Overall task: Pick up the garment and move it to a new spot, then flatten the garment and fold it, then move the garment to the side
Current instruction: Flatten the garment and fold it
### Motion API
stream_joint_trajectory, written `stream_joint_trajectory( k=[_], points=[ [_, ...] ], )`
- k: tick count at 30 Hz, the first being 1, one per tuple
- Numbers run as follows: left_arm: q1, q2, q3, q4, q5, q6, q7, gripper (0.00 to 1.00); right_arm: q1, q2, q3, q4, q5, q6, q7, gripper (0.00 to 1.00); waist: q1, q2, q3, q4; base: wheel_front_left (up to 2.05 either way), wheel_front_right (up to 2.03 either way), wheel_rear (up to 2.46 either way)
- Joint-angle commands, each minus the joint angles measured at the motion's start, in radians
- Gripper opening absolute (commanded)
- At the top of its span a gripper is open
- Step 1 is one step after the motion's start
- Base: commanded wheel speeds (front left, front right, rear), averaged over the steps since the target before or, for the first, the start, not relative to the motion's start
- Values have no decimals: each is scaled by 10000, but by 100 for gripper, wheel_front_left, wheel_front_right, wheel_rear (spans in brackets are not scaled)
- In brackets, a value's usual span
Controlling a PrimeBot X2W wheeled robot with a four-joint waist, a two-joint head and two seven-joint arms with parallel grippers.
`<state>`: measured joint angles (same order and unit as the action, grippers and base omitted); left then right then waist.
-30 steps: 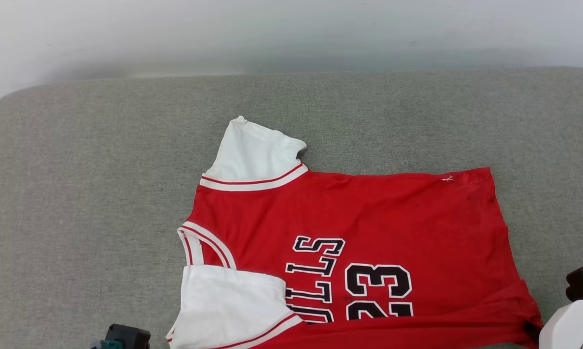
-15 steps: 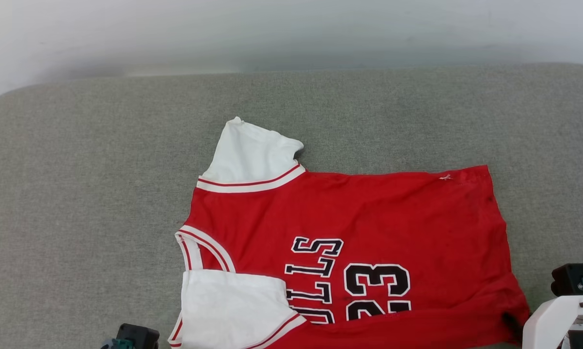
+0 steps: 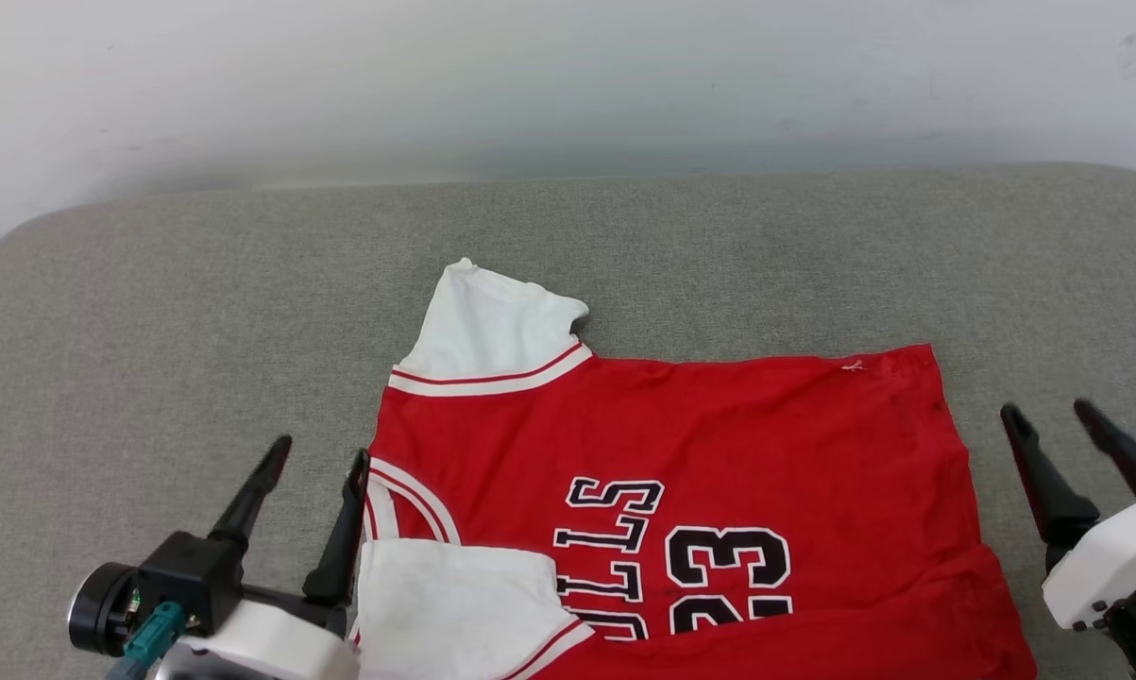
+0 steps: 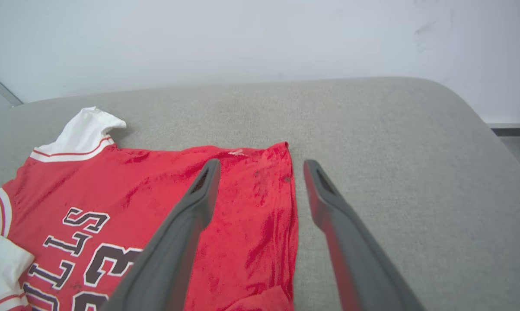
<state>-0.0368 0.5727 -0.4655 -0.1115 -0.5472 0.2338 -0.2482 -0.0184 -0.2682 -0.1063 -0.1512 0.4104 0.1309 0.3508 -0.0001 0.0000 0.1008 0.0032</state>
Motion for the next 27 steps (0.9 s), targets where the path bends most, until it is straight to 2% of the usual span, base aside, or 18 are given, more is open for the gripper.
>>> stream_joint_trajectory(
  k=[1,5,10,15,17,18,21,24,27],
  points=[
    [-95,-251,165,6,59,46,-105,100,-133,3,45,-83,-39,-4,-443,100,1,0,-14,-7,0,0,0],
    [-25,-889,868,-374,728,-103,-177,100,-152,167,265,-219,-1,-4,-1855,100,1,0,23,-31,0,0,0],
    [159,-1707,1743,-749,1596,-826,-165,100,-312,407,508,-233,54,-4,-3272,100,1,0,250,-151,0,0,0],
    [-266,-2038,2211,-344,2003,-1523,-165,100,-527,536,765,-200,64,-4,-3969,100,1,0,688,-458,0,0,0],
    [-575,-1901,2248,6,2057,-1837,-166,100,-636,587,822,-166,86,-4,-4116,100,1,0,949,-622,0,0,0],
    [-575,-1901,2248,6,2057,-1837,-166,100,-636,587,822,-166,86,-4,-4116,100,1,0,949,-622,0,0,0],
    [-1711,-1352,2086,490,2311,-2451,92,100,-866,574,907,-111,41,-4,-4253,100,1,0,1486,-911,0,0,0],
    [-2999,-744,1829,1047,2321,-3114,1110,100,-1103,525,971,-24,-46,-4,-4419,100,1,0,2020,-1211,0,0,0],
    [-4427,-132,1568,1536,1872,-3482,2461,100,-1313,658,1023,85,-53,-4,-4591,100,1,0,2467,-1549,0,0,0]
  ],
)
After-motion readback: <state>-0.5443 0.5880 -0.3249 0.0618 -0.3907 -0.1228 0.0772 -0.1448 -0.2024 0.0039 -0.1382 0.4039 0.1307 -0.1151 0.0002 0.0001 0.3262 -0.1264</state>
